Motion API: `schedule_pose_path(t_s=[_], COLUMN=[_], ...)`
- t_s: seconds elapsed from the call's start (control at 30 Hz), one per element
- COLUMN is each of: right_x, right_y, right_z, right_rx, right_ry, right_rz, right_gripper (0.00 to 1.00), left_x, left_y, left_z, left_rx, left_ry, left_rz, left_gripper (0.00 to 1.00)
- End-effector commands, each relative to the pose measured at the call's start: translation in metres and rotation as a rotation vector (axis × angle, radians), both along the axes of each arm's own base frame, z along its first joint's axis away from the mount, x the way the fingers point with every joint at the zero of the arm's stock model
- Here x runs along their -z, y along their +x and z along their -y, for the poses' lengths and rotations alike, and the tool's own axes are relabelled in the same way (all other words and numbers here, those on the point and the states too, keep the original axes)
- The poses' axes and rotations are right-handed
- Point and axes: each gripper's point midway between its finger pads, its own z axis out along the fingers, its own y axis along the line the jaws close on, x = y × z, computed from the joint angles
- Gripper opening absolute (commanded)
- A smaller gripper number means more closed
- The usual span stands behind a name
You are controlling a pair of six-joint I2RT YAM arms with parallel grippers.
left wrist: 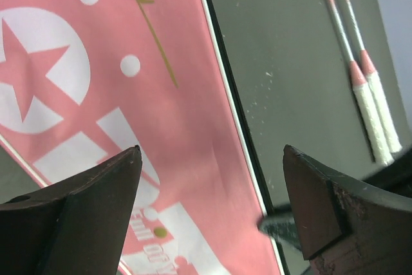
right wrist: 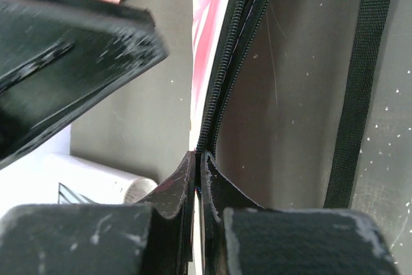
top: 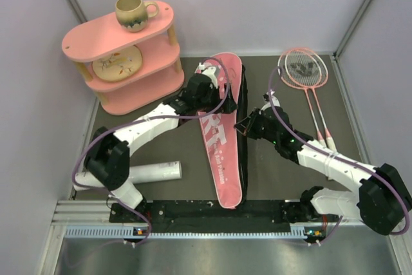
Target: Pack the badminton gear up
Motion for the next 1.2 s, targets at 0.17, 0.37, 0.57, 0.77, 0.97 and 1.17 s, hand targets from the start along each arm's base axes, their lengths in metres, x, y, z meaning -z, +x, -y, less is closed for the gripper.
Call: schedule_pose_path(t_s=[0.17, 0.37, 0.57, 0.77, 0.97, 1.17], right_x=[-0.041, -0.043, -0.042, -0.042, -0.037, -0.042], right_y=[0.001, 0.0, -0.004, -0.006, -0.013, -0.015], right_z=[-0.014, -0.013, -0.013, -0.013, -0.001, -0.001], right_rx=[-0.045, -0.041, -0.046, -0.059, -0.069, -0.093], right_ry=[-0.022, -0.03, -0.039, -0.06, -0.119, -0.134], right_rz=[0.148, 0.158, 0.159, 0.163, 0.166, 0.18], right_gripper=[0.0, 0.0, 0.0, 0.0, 0.01, 0.0], left_x=[0.003, 0.015, 0.024, 0.015, -0.011, -0.034], left_y=[0.033, 0.034, 0.029, 0.023, 0.021, 0.008], left_z=[0.024, 0.032, 0.038, 0.042, 0.028, 0.029], left_rx=[-0.01, 0.02, 0.073, 0.122, 0.139, 0.199], left_ry=[0.067, 0.067, 0.069, 0.018, -0.085, -0.166], left_rz=[0.087, 0.069, 0.048, 0.069, 0.085, 0.073], left_gripper=[0.8, 0.61, 0.73, 0.39, 0.0, 0.0])
